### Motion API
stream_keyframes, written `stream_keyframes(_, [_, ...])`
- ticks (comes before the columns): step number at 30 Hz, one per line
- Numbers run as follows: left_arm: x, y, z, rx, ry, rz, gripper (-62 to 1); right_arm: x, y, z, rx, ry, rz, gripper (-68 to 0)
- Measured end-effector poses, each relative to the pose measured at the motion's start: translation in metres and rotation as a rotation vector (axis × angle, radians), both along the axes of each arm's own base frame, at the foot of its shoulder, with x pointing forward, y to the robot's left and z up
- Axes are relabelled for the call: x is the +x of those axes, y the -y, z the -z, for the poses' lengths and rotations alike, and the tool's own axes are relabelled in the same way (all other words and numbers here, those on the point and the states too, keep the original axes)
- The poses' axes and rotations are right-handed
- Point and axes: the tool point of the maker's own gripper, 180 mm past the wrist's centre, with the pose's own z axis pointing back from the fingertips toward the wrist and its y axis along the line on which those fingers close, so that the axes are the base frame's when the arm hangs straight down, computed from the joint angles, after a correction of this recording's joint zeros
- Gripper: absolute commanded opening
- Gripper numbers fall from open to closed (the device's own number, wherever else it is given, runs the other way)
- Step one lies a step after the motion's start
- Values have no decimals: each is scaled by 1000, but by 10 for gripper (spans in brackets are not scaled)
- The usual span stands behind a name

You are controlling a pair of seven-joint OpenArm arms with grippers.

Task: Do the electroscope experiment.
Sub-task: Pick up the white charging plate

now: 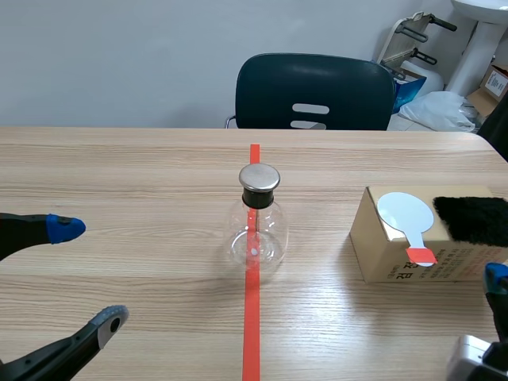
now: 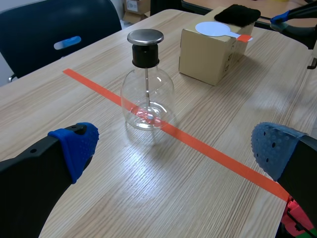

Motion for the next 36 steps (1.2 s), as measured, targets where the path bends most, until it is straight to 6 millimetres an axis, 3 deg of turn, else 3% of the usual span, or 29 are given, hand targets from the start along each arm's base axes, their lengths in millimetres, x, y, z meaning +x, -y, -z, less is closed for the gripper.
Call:
stream_keyframes(12, [0,0,0,0,0,0,14,-3,-27,27,34,-72,-68,-633])
stream_keyframes(14, [0,0,0,0,0,0,14,-3,-29,28,42,-81,-69,-565])
stream_keyframes(19, [0,0,0,0,0,0,14,-4,-33,29,48,-83,-75,-292])
stream_keyframes(25, [0,0,0,0,0,0,14,-4,-33,30,48,-84,-75,-26])
stream_keyframes(27, [0,0,0,0,0,0,14,-4,-33,29,48,-83,-75,4])
stream_keyframes(32, [0,0,0,0,0,0,14,-2,-34,29,46,-82,-78,4])
stream_keyframes(36, [0,0,0,0,1,0,14,13,-32,22,45,-51,-71,4])
